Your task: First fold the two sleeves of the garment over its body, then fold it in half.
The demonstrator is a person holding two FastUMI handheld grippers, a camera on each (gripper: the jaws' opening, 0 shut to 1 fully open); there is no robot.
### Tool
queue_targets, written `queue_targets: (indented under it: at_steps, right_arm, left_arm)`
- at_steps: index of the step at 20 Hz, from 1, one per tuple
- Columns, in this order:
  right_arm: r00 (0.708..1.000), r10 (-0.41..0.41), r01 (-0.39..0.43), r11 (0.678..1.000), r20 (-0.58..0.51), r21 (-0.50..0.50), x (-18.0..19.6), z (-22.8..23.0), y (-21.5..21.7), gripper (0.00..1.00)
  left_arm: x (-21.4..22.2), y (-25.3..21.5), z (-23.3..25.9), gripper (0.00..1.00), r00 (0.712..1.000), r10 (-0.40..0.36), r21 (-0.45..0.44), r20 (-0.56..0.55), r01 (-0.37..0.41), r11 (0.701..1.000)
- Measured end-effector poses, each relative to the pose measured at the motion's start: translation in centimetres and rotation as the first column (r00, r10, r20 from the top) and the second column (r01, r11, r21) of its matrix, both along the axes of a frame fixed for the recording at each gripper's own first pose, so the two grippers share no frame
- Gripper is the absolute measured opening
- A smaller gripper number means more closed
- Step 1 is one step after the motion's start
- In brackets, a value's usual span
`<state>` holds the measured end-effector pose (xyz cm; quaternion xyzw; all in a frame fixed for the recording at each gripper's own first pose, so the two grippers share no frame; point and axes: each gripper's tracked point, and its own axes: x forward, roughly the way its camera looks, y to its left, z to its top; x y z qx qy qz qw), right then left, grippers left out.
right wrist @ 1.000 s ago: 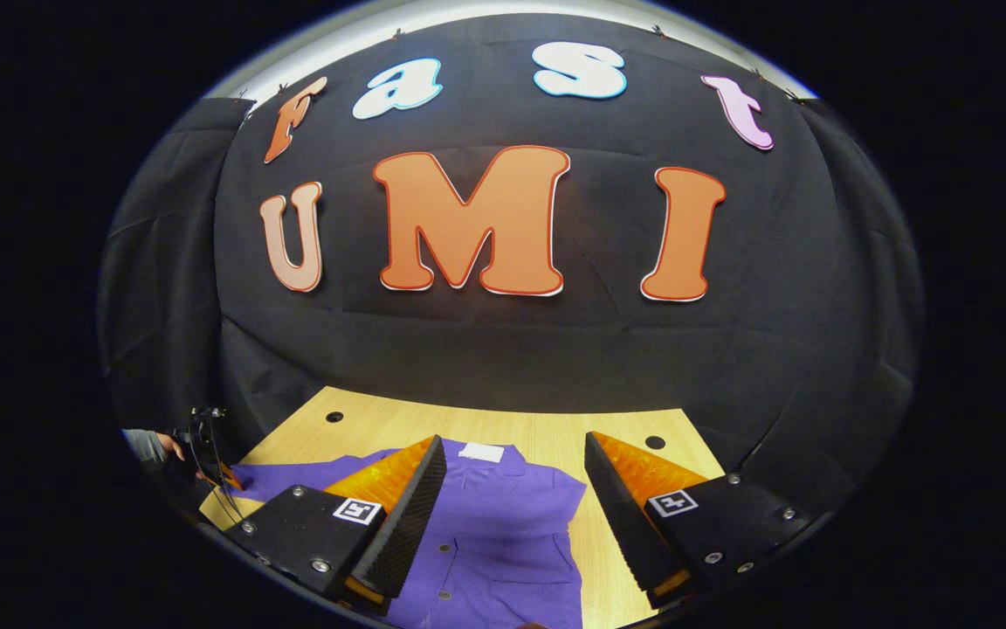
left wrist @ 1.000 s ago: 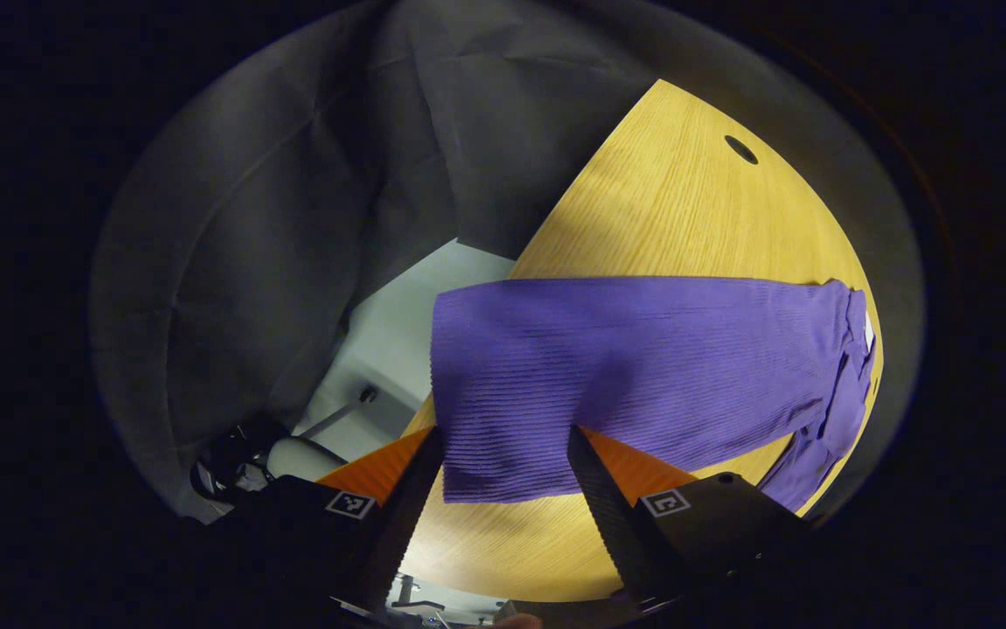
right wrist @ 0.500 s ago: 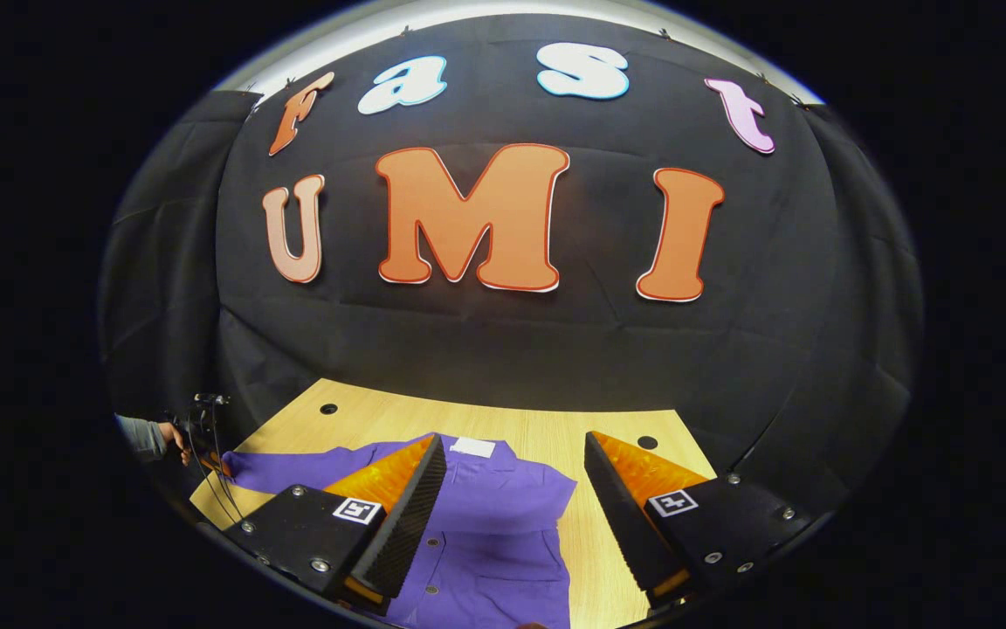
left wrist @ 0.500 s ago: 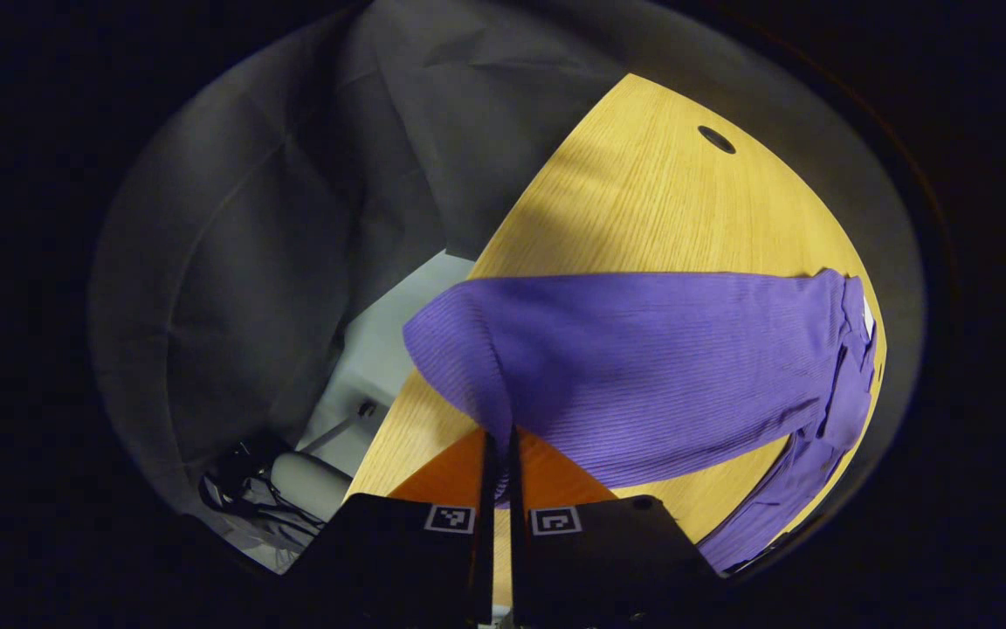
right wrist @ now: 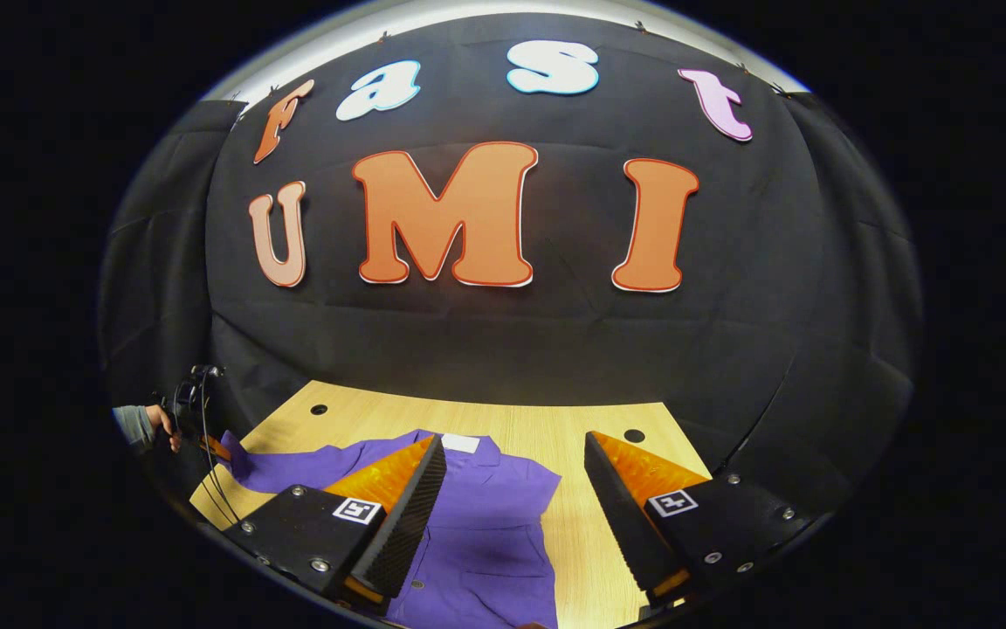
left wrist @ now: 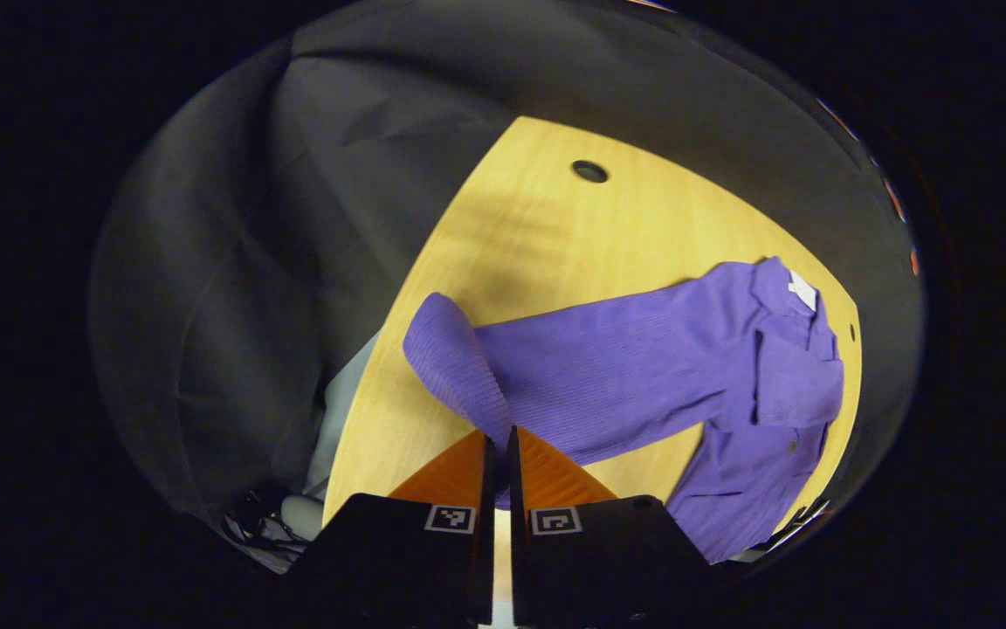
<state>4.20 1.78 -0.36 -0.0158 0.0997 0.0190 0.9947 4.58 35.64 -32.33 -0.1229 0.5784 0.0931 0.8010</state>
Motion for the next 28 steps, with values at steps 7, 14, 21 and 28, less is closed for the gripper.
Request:
queue_targets:
  at_steps: [7,14,21,28]
  right_arm:
    - [1.0,-0.008,0.007,0.999,0.026,0.039,-0.4,0.3,-3.2,0.95]
    - [0.999,-0.025,0.022,0.998,0.039,0.066,-0.8,-0.7,-6.6,0.95]
    - [0.998,-0.063,0.06,0.994,0.024,0.095,-1.8,-2.4,-10.2,0.95]
    - [0.994,-0.111,0.107,0.983,0.018,0.147,-3.0,-3.2,-13.9,0.95]
  left_arm:
    - [4.7,-9.7,6.0,0.09,0.989,-0.133,0.018,0.069,0.132,0.991]
    - [9.4,-20.9,9.3,0.09,0.953,-0.281,0.031,0.109,0.279,0.96]
    - [13.4,-30.6,11.0,0.02,0.914,-0.391,0.037,0.108,0.389,0.92]
    - [14.8,-42.4,11.0,0.02,0.836,-0.537,0.024,0.111,0.538,0.843]
